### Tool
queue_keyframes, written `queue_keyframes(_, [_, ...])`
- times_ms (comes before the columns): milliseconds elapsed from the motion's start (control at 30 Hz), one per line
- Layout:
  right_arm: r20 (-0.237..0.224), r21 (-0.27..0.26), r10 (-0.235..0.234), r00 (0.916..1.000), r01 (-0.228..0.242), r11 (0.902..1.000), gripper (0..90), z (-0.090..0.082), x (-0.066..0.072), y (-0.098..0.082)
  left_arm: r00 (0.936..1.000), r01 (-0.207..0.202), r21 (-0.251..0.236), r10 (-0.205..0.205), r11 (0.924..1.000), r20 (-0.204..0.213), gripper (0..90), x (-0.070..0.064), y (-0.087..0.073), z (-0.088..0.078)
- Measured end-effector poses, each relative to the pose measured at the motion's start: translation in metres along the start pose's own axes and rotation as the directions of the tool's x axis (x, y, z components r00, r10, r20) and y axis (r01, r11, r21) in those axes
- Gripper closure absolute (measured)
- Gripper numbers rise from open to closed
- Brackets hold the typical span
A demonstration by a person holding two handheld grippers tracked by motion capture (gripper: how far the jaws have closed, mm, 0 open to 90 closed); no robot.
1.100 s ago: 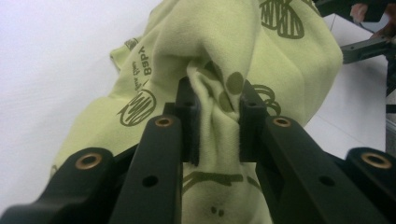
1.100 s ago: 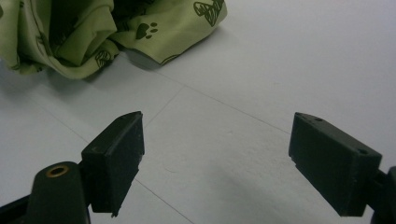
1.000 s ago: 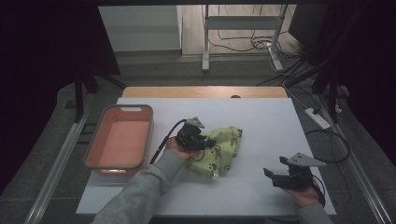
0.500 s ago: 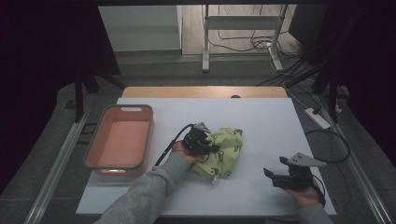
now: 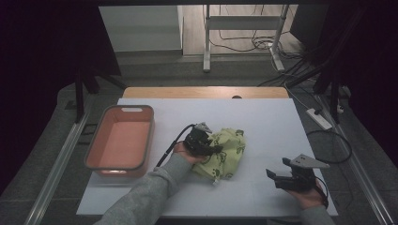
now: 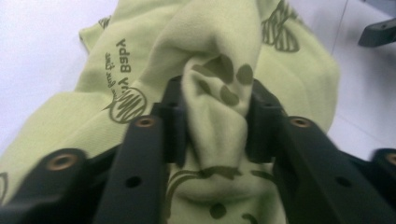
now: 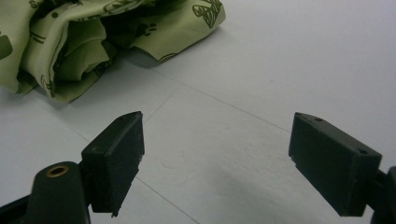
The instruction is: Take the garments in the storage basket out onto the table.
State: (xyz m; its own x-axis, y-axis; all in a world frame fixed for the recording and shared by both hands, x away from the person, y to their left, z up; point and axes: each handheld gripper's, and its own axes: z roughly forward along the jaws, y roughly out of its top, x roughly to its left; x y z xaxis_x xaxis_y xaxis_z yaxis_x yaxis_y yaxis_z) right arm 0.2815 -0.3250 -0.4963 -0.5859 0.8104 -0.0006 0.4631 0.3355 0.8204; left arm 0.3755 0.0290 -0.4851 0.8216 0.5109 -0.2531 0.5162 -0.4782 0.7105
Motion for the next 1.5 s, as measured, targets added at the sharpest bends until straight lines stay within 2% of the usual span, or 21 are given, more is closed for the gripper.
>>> queue_keyframes(33, [0.000, 0.001, 0.001, 1.0000, -0.001, 1.0000, 18.9, 0.000, 0.000, 0.000, 0.9999, 0.007, -0.023, -0.007, 0.9997, 0.009, 55.9, -0.001, 0.001, -0.003])
queue_keyframes(133, [0.000, -0.001, 0.002, 1.0000, -0.002, 1.0000, 18.9, -0.001, 0.000, 0.000, 1.0000, 0.003, -0.043, -0.003, 0.9991, -0.004, 43.1, -0.003, 0.002, -0.009])
queue_keyframes(167, [0.001, -0.002, 0.001, 1.0000, -0.001, 1.0000, 18.9, -0.001, 0.000, -0.001, 1.0000, 0.004, -0.058, -0.005, 0.9983, -0.007, 43.1, -0.004, 0.003, -0.013])
queue_keyframes(200, [0.000, -0.002, 0.001, 1.0000, -0.001, 1.0000, 18.9, -0.001, 0.000, -0.001, 0.9999, 0.013, -0.078, -0.013, 0.9969, -0.004, 39.3, -0.004, 0.003, -0.016])
queue_keyframes(233, [0.001, -0.002, 0.002, 1.0000, -0.002, 1.0000, 18.9, -0.001, 0.000, -0.001, 0.9999, 0.017, -0.091, -0.017, 0.9957, -0.002, 32.5, -0.004, 0.004, -0.021])
queue_keyframes(367, [0.002, -0.004, 0.003, 1.0000, -0.003, 1.0000, 18.9, -0.001, 0.000, 0.000, 0.9997, 0.023, -0.157, -0.024, 0.9874, -0.004, 26.3, -0.006, 0.004, -0.041])
queue_keyframes(467, [0.002, -0.005, 0.003, 1.0000, -0.003, 1.0000, 18.9, -0.001, 0.000, 0.000, 0.9997, 0.022, -0.178, -0.024, 0.9839, -0.009, 25.7, -0.006, 0.002, -0.055])
queue_keyframes(633, [0.000, -0.006, 0.003, 1.0000, -0.003, 1.0000, 18.8, -0.001, 0.000, 0.000, 0.9992, 0.016, -0.167, -0.022, 0.9858, -0.032, 25.4, -0.006, -0.006, -0.069])
queue_keyframes(733, [-0.001, -0.006, 0.003, 1.0000, -0.003, 1.0000, 18.8, -0.001, 0.000, 0.000, 0.9989, 0.019, -0.155, -0.025, 0.9878, -0.038, 25.3, -0.007, -0.013, -0.073])
queue_keyframes(867, [0.001, -0.005, 0.002, 1.0000, -0.002, 1.0000, 18.8, -0.002, 0.000, 0.000, 0.9984, 0.003, -0.136, -0.010, 0.9907, -0.056, 24.8, -0.011, -0.023, -0.079])
queue_keyframes(1067, [0.001, -0.003, 0.001, 1.0000, -0.001, 1.0000, 18.8, -0.002, 0.000, 0.000, 0.9985, 0.010, -0.154, -0.018, 0.9881, -0.051, 24.7, -0.012, -0.032, -0.088])
queue_keyframes(1500, [0.000, -0.002, 0.000, 1.0000, 0.000, 1.0000, 18.8, -0.002, 0.000, 0.000, 0.9974, 0.026, -0.160, -0.036, 0.9868, -0.062, 24.9, -0.013, -0.055, -0.106])
